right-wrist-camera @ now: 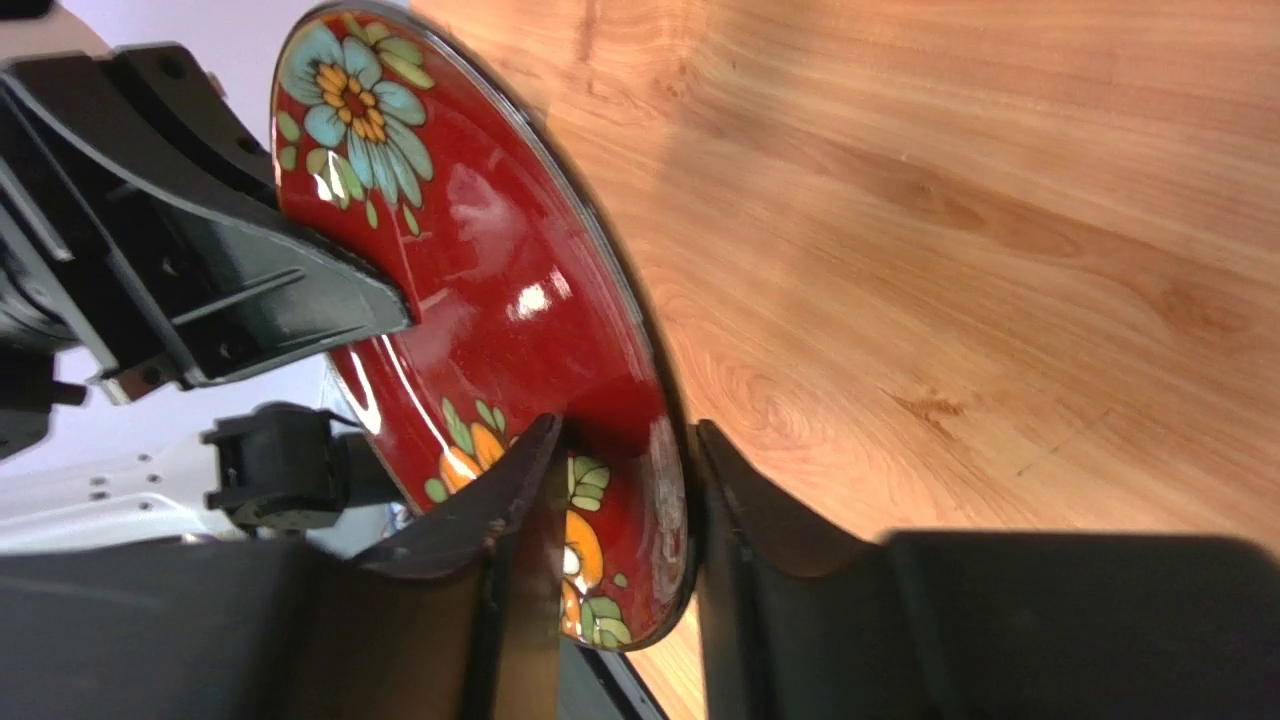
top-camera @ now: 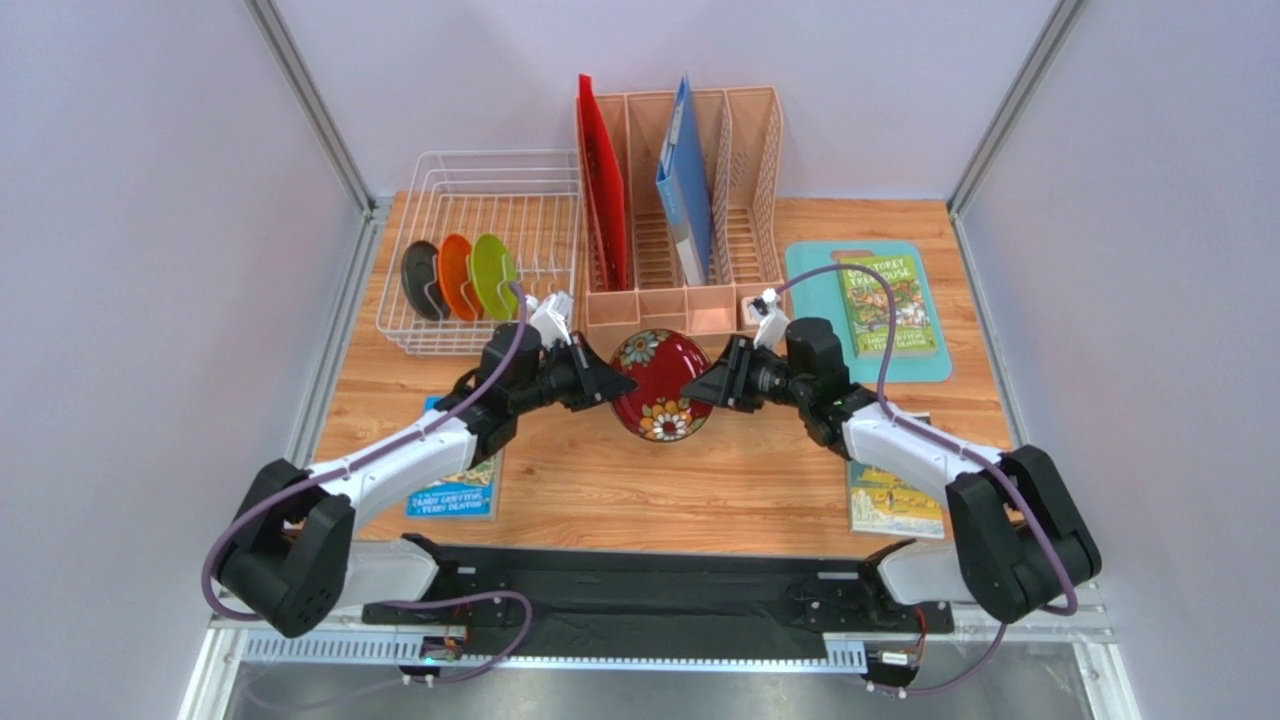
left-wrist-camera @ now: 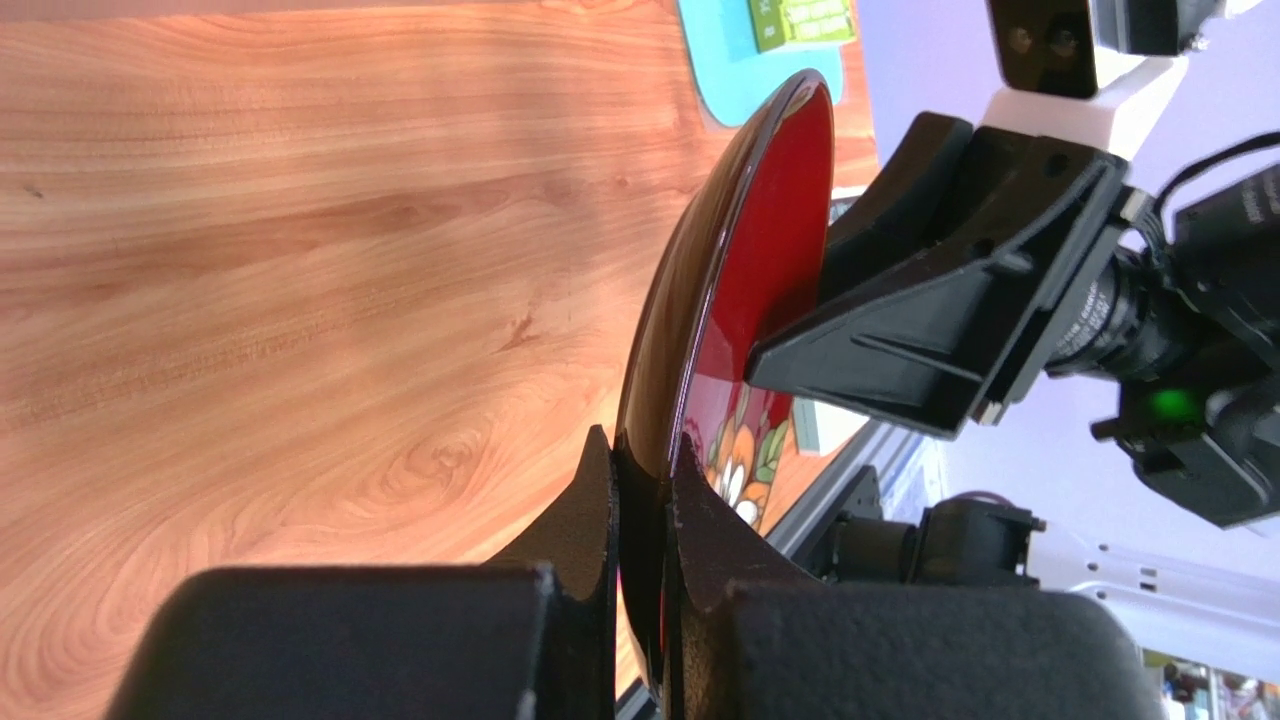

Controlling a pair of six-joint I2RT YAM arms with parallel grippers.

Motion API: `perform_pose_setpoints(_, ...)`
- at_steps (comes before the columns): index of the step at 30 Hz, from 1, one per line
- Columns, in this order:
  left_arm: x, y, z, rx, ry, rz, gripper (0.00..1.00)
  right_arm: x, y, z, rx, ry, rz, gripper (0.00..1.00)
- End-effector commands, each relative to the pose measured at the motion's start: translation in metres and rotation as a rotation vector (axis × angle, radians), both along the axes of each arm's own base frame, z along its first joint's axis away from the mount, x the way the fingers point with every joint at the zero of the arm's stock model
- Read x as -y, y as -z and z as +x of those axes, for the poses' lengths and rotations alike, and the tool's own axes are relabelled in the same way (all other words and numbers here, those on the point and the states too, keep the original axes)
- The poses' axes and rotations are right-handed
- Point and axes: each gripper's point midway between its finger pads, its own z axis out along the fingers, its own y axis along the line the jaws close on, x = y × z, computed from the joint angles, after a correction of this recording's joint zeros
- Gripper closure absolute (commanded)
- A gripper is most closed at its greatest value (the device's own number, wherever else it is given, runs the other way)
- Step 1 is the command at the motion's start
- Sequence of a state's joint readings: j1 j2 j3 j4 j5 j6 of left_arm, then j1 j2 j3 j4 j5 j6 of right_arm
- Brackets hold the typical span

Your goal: Unload the plates from the dish rack

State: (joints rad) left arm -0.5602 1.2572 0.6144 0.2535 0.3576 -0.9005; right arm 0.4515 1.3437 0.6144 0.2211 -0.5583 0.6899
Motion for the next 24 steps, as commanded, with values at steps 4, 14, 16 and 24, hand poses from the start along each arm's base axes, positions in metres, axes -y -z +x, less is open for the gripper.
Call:
perform_pose_setpoints(4, 0.014, -0.029, 0.006, 0.086, 0.03, -0.098, 1.0, -0.025, -0.035, 0.0, 0.098, -0.125, 0.145, 1.0)
perform_pose_setpoints(14, 0.004, -0.004, 0.007, 0.064, -0.003, -0.002, 0.52, -0.005, -0.032, 0.004, 0.123, -0.012, 0.048, 1.0)
perform_pose_setpoints(16, -0.009, 0.001, 0.009, 0.076, -0.042, 0.072, 0.37, 0.002, -0.033, 0.003, 0.125, 0.014, 0.012, 1.0)
perform_pose_setpoints(24, -0.076, -0.009, 0.023, 0.192, -0.272, 0.368, 0.09, 0.023, -0.018, 0.004, 0.071, 0.094, -0.11, 1.0)
